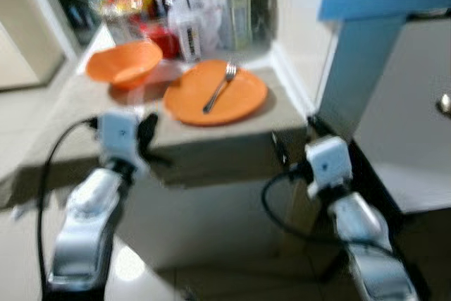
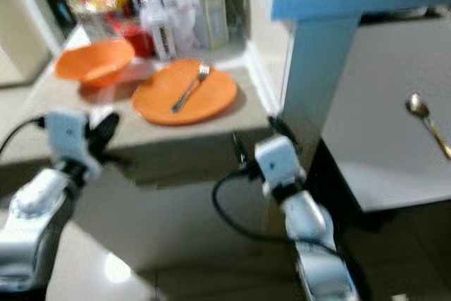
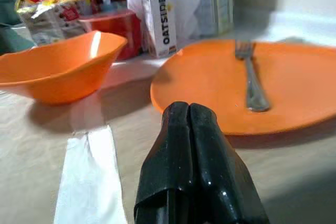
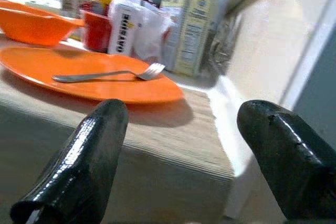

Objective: Setting the table

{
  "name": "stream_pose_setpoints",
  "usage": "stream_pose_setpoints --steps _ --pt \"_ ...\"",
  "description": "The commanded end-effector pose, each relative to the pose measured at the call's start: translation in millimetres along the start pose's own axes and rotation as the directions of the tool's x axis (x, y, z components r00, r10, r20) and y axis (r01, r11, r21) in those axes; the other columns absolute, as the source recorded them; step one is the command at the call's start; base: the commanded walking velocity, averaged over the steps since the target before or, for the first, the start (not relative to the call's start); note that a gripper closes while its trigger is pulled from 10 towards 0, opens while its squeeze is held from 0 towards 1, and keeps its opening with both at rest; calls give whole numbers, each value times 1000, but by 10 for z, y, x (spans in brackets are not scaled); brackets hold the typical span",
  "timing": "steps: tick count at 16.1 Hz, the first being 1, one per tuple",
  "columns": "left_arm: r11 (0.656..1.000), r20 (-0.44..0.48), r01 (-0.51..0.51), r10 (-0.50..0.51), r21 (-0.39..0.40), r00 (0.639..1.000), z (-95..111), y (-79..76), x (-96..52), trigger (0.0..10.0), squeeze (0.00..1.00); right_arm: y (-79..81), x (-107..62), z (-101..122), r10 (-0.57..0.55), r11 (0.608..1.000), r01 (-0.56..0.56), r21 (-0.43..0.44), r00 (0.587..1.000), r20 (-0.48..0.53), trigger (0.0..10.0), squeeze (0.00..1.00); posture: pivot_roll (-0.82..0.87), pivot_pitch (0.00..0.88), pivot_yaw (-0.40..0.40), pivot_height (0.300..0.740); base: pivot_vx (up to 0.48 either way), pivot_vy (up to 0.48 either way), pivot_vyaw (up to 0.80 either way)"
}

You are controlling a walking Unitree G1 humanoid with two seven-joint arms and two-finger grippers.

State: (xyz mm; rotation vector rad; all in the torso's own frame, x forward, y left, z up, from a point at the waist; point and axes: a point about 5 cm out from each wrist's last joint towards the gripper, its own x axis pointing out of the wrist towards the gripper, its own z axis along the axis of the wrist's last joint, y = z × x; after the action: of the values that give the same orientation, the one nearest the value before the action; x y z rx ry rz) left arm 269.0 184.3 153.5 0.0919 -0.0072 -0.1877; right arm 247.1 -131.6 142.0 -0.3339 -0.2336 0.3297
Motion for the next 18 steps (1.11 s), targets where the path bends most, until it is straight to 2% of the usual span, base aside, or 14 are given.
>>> stream_pose_setpoints --steps 1,3,5,6,8,9,14,16,18 --pt "999 7 18 -19 27 1000 31 -16 68 10000 0 -51 -63 25 -15 1000 16 -21 1000 9 10000 0 -156 0 105 712 0 0 0" --pt "997 -1 51 -51 54 999 38 -5 142 10000 0 -67 -73 53 -34 999 34 -30 999 22 10000 0 -163 0 108 712 0 0 0" --pt "990 -4 112 -112 84 994 92 50 321 10000 0 -76 -73 77 -43 999 44 -30 999 32 10000 0 -174 0 120 712 0 0 0" --pt "985 -2 137 -137 103 991 150 89 466 10000 0 -88 -77 86 -55 998 56 -25 998 38 10000 0 -183 0 128 712 0 0 0" --pt "981 5 165 -167 97 986 218 84 583 10000 0 -83 -91 85 -64 998 65 -25 997 32 10000 0 -199 0 143 712 0 0 0" --pt "975 22 184 -188 121 982 268 59 639 10000 0 -83 -117 88 -71 997 72 -18 997 30 10000 0 -205 0 150 712 480 0 -594" --pt "962 29 238 -244 136 969 272 3 752 10000 0 -79 -157 97 -86 996 87 -27 996 24 10000 0 -220 0 159 712 449 0 -582" --pt "960 28 213 -222 179 975 295 36 812 10000 0 -91 -153 96 -80 995 81 -57 997 20 10000 0 -217 0 152 708 0 0 -203" --pt "959 15 210 -217 190 976 306 61 867 10000 0 -80 -155 103 -73 995 74 -60 997 23 10000 0 -213 3 148 708 0 0 0"
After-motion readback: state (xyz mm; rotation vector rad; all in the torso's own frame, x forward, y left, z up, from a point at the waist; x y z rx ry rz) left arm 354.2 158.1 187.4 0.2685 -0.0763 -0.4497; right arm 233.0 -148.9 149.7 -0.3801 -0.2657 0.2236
